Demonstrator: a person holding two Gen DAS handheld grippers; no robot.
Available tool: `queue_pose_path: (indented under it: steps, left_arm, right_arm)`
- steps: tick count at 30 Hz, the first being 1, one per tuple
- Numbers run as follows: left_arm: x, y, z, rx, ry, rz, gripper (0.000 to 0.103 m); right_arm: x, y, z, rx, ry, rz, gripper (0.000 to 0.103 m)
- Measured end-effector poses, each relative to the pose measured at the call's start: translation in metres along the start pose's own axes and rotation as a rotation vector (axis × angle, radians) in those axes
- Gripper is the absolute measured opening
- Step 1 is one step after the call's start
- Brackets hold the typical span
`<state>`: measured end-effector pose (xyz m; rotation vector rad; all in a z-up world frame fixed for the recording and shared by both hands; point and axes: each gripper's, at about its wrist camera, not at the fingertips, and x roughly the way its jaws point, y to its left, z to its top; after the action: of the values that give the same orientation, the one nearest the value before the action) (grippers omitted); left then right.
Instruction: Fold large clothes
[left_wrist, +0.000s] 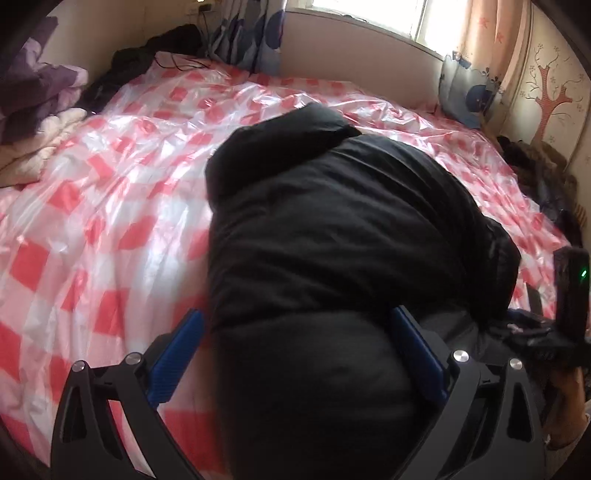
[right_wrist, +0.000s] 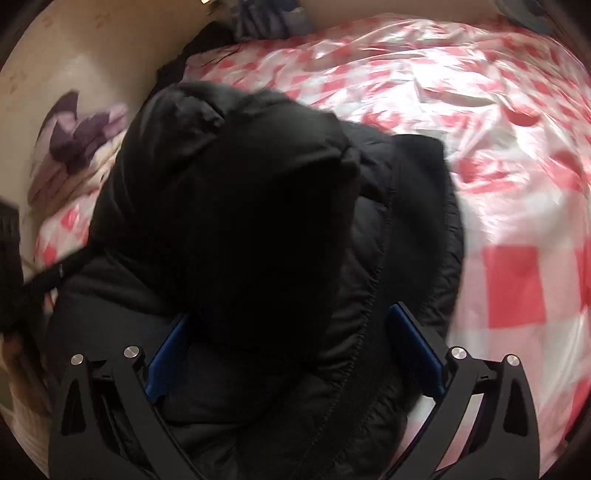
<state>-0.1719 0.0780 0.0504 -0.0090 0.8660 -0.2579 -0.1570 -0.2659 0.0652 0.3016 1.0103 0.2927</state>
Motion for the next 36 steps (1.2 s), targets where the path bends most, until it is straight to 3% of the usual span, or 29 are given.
queue_pose_path:
  steps: [5,10,13,17,19,22,36]
  left_arm:
    - [-0.025,-0.013,-0.016,0.078,-0.032,0.123,0.096]
    - [-0.037,-0.017,-0.024,0.080,-0.022,0.152,0.096]
    - [-0.048,-0.021,-0.029,0.100,-0.030,0.169,0.096]
    - [-0.061,-0.028,-0.033,0.140,-0.045,0.183,0.096]
    - [-0.066,-0.029,-0.034,0.151,-0.053,0.186,0.096]
    - [-0.074,-0.031,-0.035,0.166,-0.066,0.188,0.096]
    - [-0.088,-0.041,-0.040,0.204,-0.101,0.233,0.096]
  right_arm:
    - [-0.042,0.024,-0.015,-0.055,-0.125,-0.062,0.096]
    - [-0.040,0.042,-0.034,-0.111,-0.036,-0.073,0.096]
    - [-0.060,0.051,-0.033,-0.112,-0.101,-0.108,0.096]
    - [-0.084,0.073,-0.030,-0.152,-0.199,-0.088,0.096]
    - [-0.077,0.083,-0.029,-0.181,-0.163,-0.091,0.096]
    - [-0.045,0.083,-0.034,-0.181,-0.040,-0.087,0.096]
    - [-0.078,0.070,-0.029,-0.085,-0.147,-0.055,0.096]
